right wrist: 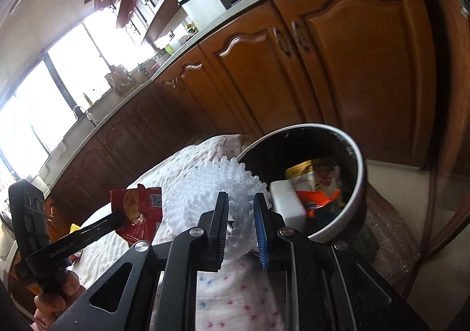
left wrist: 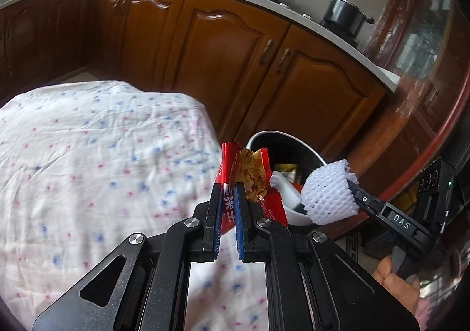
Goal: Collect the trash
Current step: 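Carry the cookie bag and foam net over the bin opening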
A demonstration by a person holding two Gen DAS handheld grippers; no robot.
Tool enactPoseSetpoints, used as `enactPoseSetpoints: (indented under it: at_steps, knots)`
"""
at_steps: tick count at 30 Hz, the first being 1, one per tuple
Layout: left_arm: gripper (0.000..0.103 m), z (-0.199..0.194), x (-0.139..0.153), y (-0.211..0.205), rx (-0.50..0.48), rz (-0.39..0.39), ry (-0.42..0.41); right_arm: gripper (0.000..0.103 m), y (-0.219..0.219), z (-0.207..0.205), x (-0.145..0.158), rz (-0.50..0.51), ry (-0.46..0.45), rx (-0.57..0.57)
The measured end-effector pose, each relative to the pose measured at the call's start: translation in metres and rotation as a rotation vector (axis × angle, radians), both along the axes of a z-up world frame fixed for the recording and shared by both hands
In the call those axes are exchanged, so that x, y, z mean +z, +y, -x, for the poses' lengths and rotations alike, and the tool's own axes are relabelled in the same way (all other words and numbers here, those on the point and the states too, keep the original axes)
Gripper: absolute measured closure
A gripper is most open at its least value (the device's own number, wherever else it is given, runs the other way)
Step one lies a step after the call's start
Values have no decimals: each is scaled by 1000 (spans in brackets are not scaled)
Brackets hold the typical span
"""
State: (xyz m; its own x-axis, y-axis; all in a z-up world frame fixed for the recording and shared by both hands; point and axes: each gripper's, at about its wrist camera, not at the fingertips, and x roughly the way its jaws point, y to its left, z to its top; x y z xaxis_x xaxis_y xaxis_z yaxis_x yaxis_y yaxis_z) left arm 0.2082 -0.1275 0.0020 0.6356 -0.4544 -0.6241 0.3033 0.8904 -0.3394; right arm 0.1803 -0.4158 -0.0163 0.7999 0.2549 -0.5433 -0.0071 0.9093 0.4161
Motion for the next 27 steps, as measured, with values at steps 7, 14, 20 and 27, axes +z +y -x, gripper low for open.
enactPoseSetpoints:
  at_steps: [7,14,20,27]
  knots:
    - [96,0,5,-25,-41,-14,-8,85,-18,3,2,-8,-7,-32]
    - [96,-2,6,-40,-65,-25,-8,85,-25,6,1,-19,-10,-46]
    - [96,-4,7,-48,-81,-32,-10,85,-29,8,1,-26,-13,-57]
    - [96,-6,8,-56,-97,-38,-12,85,-33,13,3,-31,-18,-66]
